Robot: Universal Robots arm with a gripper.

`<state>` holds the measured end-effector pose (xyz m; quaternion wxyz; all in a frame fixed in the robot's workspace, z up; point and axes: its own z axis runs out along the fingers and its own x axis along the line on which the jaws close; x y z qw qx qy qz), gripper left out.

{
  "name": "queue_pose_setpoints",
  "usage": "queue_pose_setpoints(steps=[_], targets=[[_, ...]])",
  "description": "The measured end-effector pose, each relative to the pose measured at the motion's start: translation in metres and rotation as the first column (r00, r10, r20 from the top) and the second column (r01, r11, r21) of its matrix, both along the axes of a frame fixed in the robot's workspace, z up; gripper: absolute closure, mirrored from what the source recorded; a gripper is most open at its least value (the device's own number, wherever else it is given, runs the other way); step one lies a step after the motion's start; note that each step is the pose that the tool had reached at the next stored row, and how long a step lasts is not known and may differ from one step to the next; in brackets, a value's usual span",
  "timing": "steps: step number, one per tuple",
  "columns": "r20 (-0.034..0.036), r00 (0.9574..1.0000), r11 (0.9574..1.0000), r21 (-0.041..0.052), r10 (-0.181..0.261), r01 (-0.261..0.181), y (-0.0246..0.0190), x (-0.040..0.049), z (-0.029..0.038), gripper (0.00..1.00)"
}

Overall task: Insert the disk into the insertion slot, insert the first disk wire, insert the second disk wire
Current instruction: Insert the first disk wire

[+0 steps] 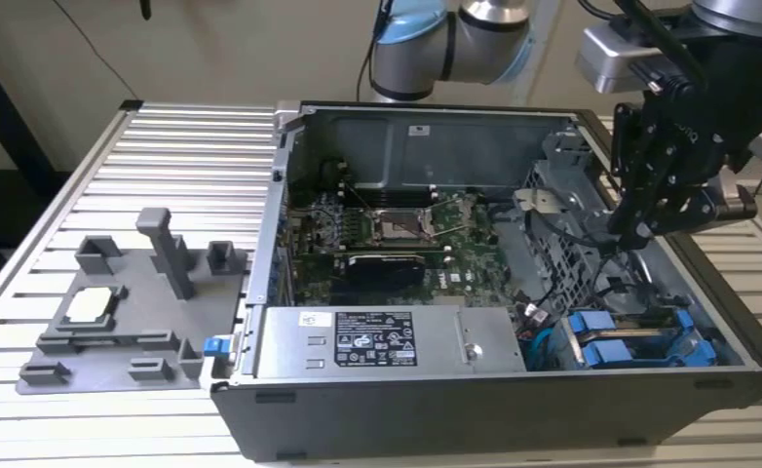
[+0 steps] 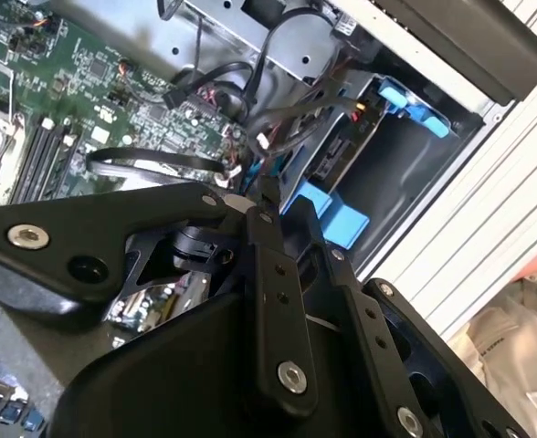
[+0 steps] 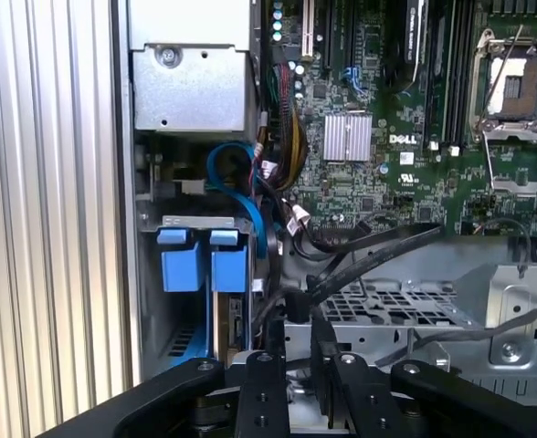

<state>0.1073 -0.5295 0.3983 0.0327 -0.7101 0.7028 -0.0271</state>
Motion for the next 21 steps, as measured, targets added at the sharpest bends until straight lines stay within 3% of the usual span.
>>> queue_pose_setpoints(steps=[11,19,21], targets=[[0.0035,0.9997,0.9997,-0.0004,0.023,-0.023,0.0002,-0.0158,-0.0039,0.74],[0.0055,0.9970,0.9970,-0.0071,0.077,-0.077,0.0003,-0.0200,-0.0072,0.74],[0.0095,0.9959,0.9960,-0.0086,0.090,-0.089,0.0003,-0.0203,-0.0079,0.74]])
